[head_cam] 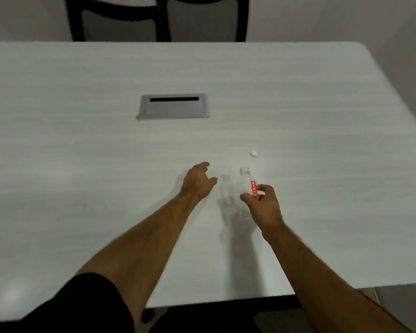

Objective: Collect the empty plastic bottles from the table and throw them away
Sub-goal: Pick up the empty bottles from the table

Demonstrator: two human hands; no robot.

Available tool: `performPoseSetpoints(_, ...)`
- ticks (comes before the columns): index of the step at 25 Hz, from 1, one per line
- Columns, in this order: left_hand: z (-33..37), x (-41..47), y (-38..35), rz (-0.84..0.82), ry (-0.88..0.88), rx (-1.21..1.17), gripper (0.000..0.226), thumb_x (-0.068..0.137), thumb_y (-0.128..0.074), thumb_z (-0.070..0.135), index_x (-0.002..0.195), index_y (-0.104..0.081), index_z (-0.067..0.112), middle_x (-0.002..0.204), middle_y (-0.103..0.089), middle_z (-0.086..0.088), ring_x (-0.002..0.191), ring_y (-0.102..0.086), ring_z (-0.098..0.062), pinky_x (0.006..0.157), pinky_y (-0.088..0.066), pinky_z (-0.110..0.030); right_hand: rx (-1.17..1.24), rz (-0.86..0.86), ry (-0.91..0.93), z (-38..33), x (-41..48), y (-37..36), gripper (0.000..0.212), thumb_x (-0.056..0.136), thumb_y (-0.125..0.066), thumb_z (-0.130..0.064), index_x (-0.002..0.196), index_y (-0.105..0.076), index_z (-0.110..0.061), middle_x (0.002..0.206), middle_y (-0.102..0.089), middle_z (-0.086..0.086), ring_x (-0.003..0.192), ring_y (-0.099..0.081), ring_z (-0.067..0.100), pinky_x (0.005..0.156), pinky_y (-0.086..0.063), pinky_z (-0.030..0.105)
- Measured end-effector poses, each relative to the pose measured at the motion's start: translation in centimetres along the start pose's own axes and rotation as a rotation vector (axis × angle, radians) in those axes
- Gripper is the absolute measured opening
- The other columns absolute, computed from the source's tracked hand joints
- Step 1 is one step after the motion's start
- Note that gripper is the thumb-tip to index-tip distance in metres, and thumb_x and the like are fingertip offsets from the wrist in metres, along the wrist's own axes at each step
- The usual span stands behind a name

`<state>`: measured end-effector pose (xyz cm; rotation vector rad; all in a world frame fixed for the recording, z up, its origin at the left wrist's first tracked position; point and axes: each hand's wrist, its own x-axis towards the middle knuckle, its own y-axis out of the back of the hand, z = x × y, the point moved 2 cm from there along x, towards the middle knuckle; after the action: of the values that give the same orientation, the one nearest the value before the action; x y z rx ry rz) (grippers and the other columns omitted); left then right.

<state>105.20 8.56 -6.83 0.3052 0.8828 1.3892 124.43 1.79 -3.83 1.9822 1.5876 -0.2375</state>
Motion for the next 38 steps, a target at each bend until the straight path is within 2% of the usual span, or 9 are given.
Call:
performPoseSetpoints(6,11.9,6.8,-9.2,0.091,-0.080,0.140,0.068,0.089,-0.067,0.030,0.144,-0.038,0.004,0.142,-0.046,-0.019,0.130,-0.046,-0.035,0.104,-0.039,-0.038,0.051,0.001,0.007,1.8,7.5,10.9,0.047,0.082,-0.076,-0.031,0.120,-0.050,-0.027,0.103,-0.068,0.004,0.086,-0.069,0.023,0.077,-0.060,0.040)
performPoseSetpoints(11,14.3,8.3,-12.9,0.115,-0.115,0.425,0.034,0.097,-0.053,0.020,0.128,-0.059,0.006,0.128,-0.053,-0.019,0.118,-0.055,-0.036,0.098,-0.048,-0.040,0.085,-0.037,0.001,3.8,9.6,14.9,0.048,0.079,-0.077,-0.040,0.119,-0.054,-0.028,0.103,-0.070,0.003,0.088,-0.071,0.024,0.083,-0.061,0.046)
performPoseSetpoints(14,15.8,4.9,-14.4,0.104,-0.076,0.176,0.029,0.088,-0.066,0.021,0.113,-0.068,0.007,0.116,-0.067,-0.014,0.107,-0.064,-0.031,0.091,-0.050,-0.034,0.150,-0.078,-0.031,4.6,8.3,16.4,0.042,0.084,-0.074,-0.031,0.120,-0.054,-0.025,0.102,-0.069,0.004,0.084,-0.071,0.023,0.078,-0.062,0.042)
performPoseSetpoints(18,17.7,-1.3,-13.2,0.148,0.211,-0.702,0.018,0.082,-0.076,0.012,0.090,-0.064,0.002,0.096,-0.073,-0.018,0.079,-0.071,-0.026,0.077,-0.061,-0.037,0.226,-0.191,-0.032,4.6,5.2,16.7,0.036,0.088,-0.069,-0.020,0.118,-0.050,-0.024,0.105,-0.065,0.006,0.072,-0.066,0.019,0.057,-0.054,0.029)
performPoseSetpoints(20,18.9,-4.1,-12.0,0.115,0.227,-0.876,0.014,0.086,-0.073,0.010,0.089,-0.060,0.003,0.096,-0.072,-0.016,0.081,-0.070,-0.025,0.075,-0.061,-0.032,0.204,-0.224,0.035,4.2,3.5,16.3,0.039,0.088,-0.072,-0.021,0.119,-0.049,-0.027,0.106,-0.064,0.006,0.072,-0.065,0.018,0.054,-0.052,0.025)
performPoseSetpoints(26,19.5,-12.1,-8.2,0.029,0.145,-0.943,0.011,0.093,-0.064,0.008,0.101,-0.070,0.007,0.098,-0.071,-0.008,0.088,-0.070,-0.020,0.083,-0.057,-0.031,0.116,-0.192,0.238,3.0,-3.2,14.1,0.045,0.093,-0.054,-0.059,0.131,-0.044,-0.038,0.107,-0.068,-0.001,0.090,-0.068,0.019,0.068,-0.054,0.019)
performPoseSetpoints(30,17.8,-16.4,-6.2,0.219,0.152,-0.946,0.007,0.084,-0.074,0.009,0.089,-0.070,0.007,0.090,-0.071,-0.009,0.084,-0.069,-0.024,0.079,-0.059,-0.034,-0.112,-0.080,0.404,2.5,-8.1,13.2,0.054,0.091,-0.054,-0.064,0.135,-0.043,-0.034,0.103,-0.065,-0.007,0.083,-0.066,0.013,0.071,-0.058,0.024)
performPoseSetpoints(34,16.4,-20.6,-5.8,0.371,0.236,-0.926,0.023,0.079,-0.080,0.017,0.092,-0.065,0.005,0.089,-0.069,-0.008,0.079,-0.069,-0.026,0.063,-0.057,-0.030,-0.403,0.145,0.618,2.0,-13.2,12.9,0.062,0.090,-0.055,-0.063,0.139,-0.048,-0.025,0.115,-0.066,-0.006,0.097,-0.065,0.013,0.074,-0.051,0.024)
performPoseSetpoints(38,15.6,-23.1,-5.7,0.248,0.231,-1.011,0.014,0.081,-0.078,0.013,0.086,-0.067,0.007,0.092,-0.073,-0.010,0.085,-0.071,-0.025,0.069,-0.058,-0.032,-0.462,0.141,0.627,2.7,-15.4,14.2,0.062,0.089,-0.054,-0.066,0.136,-0.049,-0.025,0.112,-0.067,-0.006,0.095,-0.066,0.013,0.073,-0.052,0.024)
